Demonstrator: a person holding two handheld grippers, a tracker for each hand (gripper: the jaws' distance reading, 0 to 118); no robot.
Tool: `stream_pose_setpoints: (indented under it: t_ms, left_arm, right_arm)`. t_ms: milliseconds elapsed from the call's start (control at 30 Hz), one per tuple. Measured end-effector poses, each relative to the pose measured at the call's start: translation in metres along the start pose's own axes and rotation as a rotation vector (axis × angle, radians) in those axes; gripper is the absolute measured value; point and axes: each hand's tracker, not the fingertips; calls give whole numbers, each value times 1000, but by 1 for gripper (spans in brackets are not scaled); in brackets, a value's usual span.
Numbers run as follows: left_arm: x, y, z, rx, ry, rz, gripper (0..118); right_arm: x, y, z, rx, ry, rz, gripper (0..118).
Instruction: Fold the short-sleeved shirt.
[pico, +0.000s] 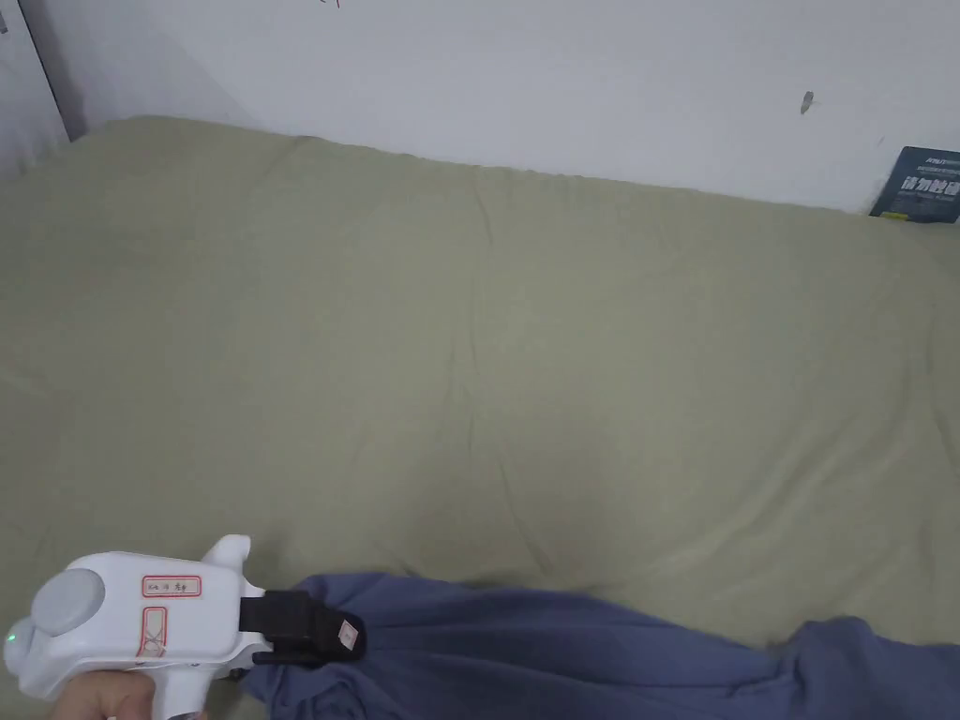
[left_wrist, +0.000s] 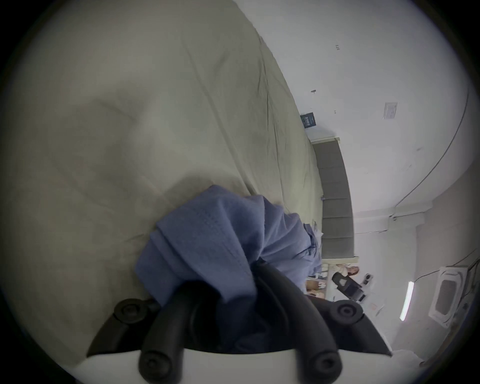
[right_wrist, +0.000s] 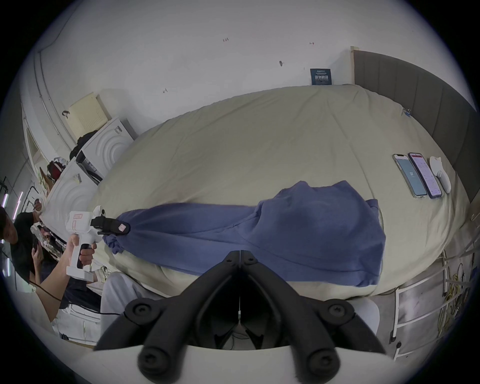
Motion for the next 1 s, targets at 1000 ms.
stream_pose_setpoints:
  t_ms: [1000]
  left_arm:
    - [208, -59, -30, 62, 462, -488, 12]
  right_arm:
    - [15, -13, 45, 170, -122, 69, 1]
